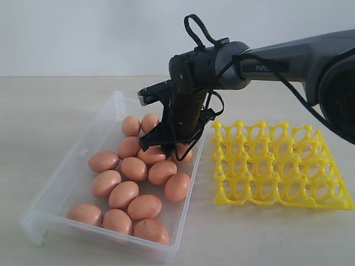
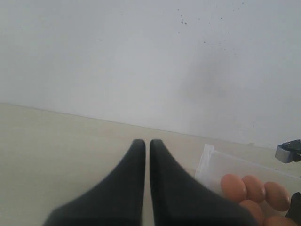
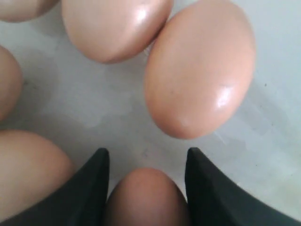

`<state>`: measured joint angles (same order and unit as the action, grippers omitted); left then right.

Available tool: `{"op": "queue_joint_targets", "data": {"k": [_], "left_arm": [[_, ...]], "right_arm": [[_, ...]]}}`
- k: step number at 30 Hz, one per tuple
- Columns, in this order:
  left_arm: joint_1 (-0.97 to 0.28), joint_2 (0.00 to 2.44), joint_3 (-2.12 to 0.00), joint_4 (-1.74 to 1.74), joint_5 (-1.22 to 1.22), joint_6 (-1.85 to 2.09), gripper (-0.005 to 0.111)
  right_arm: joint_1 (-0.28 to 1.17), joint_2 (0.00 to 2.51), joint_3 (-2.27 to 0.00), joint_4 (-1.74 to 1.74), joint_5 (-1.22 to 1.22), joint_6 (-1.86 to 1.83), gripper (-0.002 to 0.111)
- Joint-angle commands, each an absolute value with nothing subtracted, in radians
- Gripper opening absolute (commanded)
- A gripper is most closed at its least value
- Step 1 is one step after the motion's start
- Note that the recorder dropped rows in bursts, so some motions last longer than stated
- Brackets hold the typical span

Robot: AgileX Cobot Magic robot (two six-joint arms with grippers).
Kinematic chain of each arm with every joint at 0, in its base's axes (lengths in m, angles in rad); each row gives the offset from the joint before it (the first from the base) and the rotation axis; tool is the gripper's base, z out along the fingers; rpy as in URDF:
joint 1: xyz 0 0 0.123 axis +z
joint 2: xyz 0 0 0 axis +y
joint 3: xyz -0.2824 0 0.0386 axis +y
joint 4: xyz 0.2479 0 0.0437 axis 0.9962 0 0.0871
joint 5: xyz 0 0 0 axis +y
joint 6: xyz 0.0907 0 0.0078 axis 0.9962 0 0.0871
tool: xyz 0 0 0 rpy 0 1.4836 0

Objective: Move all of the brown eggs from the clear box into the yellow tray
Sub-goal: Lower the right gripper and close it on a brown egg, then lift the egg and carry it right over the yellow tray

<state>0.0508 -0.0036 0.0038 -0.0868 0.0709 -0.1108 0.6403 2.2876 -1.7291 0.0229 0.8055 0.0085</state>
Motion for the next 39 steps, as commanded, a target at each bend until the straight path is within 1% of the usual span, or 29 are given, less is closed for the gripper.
{"op": "queue_joint_targets", "data": {"k": [1,6,14,18,22,24,31,35,39], "left_arm": [[0.047,0.000,0.000,-0.087,0.069,-0.112,0.004],[0.047,0.000,0.000,-0.087,0.069,-0.112,0.004],[0.047,0.000,0.000,-0.087,0.069,-0.112,0.004],[0.047,0.000,0.000,-0.087,0.069,-0.112,0.004],[0.047,0.000,0.000,-0.087,0.069,-0.112,0.004],[0.047,0.000,0.000,-0.087,0.069,-0.112,0.004],[0.047,0.000,0.000,-0.087,0.069,-0.112,0.004],[0.047,0.000,0.000,-0.087,0.069,-0.112,0.004],[0.047,0.000,0.000,-0.087,0.069,-0.112,0.004]], "right_arm": [[0.639,2.238,-1.718,-0.025,0.747,0.020,0.000],[0.639,2.177,-1.718,-0.079,0.698,0.074,0.000],[0.654,2.125,-1.718,-0.260,0.654,0.186,0.000],[0.694,2.104,-1.694,-0.381,0.542,0.287,0.000],[0.732,2.060,-1.653,-0.625,0.423,0.521,0.000],[0.754,2.033,-1.631,-0.774,0.406,0.657,0.000],[0.806,1.916,-1.502,-1.236,0.455,1.101,0.000],[0.808,1.832,-1.388,-1.452,0.452,1.371,0.000],[0.808,1.742,-1.254,-1.677,0.519,1.631,0.000]]}}
